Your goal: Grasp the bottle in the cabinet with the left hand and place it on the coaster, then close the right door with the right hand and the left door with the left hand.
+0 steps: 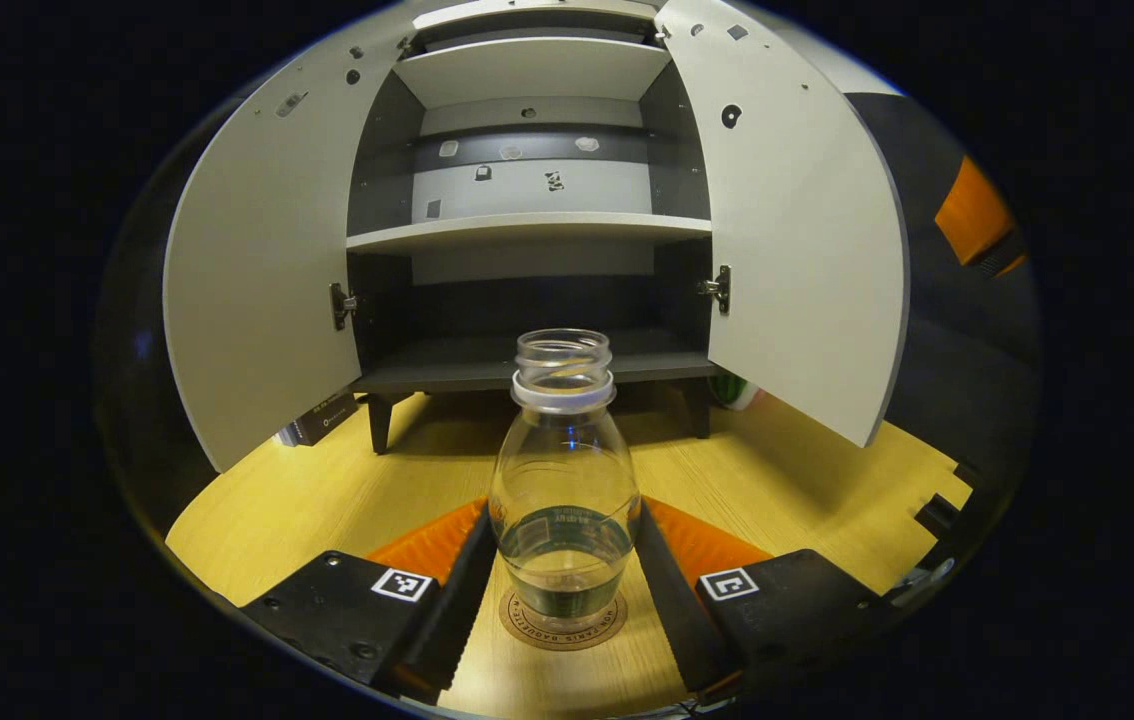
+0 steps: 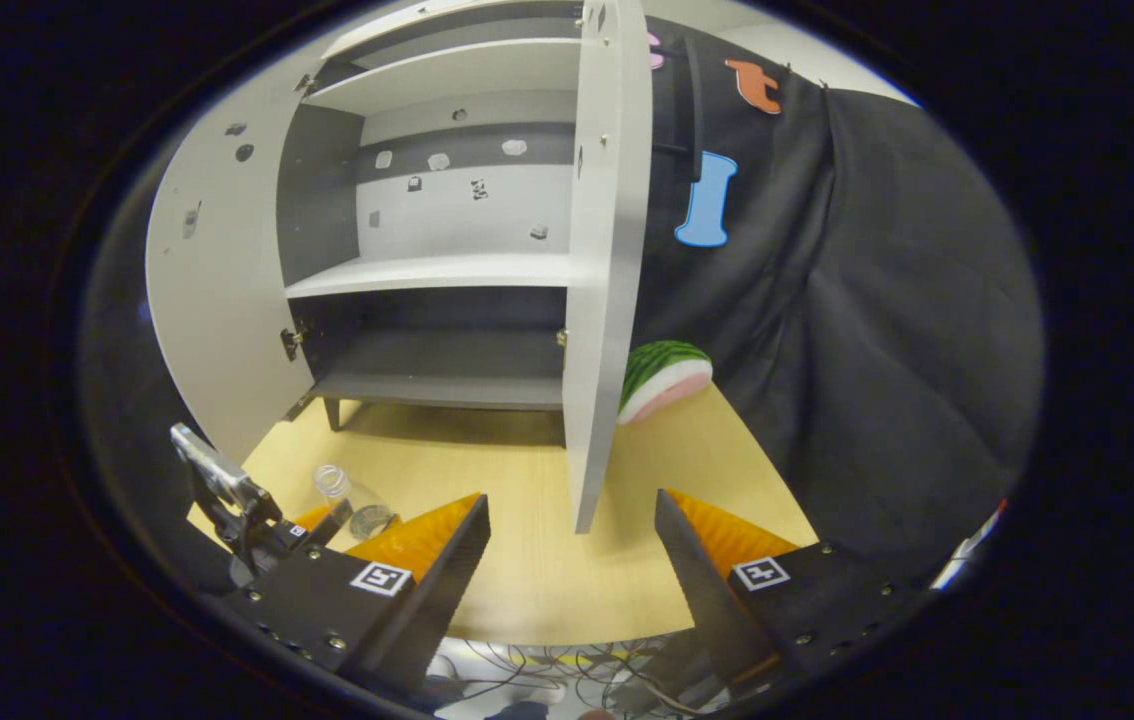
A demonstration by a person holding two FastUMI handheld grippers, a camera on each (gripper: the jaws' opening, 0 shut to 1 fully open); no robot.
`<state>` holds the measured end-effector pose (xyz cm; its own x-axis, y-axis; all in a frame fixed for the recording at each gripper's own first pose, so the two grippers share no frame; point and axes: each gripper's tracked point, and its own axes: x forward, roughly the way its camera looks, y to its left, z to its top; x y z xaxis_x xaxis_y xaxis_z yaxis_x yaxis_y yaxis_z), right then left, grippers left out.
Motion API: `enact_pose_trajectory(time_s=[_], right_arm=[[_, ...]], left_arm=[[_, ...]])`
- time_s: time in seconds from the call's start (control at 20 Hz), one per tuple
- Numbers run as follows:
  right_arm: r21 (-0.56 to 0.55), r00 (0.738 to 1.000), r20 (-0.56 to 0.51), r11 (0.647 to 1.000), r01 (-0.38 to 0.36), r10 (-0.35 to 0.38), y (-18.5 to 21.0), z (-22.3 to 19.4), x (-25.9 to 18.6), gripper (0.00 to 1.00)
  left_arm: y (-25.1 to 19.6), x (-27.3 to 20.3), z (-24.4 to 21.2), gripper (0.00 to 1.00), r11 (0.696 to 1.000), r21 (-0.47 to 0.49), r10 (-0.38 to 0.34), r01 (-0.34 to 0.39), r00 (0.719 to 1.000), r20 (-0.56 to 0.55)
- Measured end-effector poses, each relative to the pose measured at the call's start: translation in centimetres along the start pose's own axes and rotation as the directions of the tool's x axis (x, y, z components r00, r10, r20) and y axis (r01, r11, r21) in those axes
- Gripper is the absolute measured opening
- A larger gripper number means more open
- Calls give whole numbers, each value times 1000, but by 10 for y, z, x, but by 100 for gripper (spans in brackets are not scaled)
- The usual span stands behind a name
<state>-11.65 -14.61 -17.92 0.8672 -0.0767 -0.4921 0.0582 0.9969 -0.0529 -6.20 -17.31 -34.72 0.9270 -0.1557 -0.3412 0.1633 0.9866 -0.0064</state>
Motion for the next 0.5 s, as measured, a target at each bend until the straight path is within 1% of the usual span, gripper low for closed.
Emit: enact_pose_trajectory(time_s=[0.25, 0.4, 0.45, 0.5], right_arm=[[-4, 1000, -6, 1000, -1, 1, -4, -3, -2, 100], [-17, 1000, -10, 1000, 3, -3, -8, -6, -1, 100], [-17, 1000, -10, 1000, 0, 0, -7, -6, -2, 100], [-14, 1000, -7, 1000, -4, 3, -7, -5, -2, 100]], left_arm=[[0, 0, -1, 84, 1000, -2, 4, -4, 1000, 0], [2, 1, 2, 84, 1000, 14, 17, -17, 1000, -4], [3, 1, 3, 89, 1000, 23, 22, -22, 1000, -2], [4, 1, 6, 90, 999, 34, 30, -30, 1000, -4]])
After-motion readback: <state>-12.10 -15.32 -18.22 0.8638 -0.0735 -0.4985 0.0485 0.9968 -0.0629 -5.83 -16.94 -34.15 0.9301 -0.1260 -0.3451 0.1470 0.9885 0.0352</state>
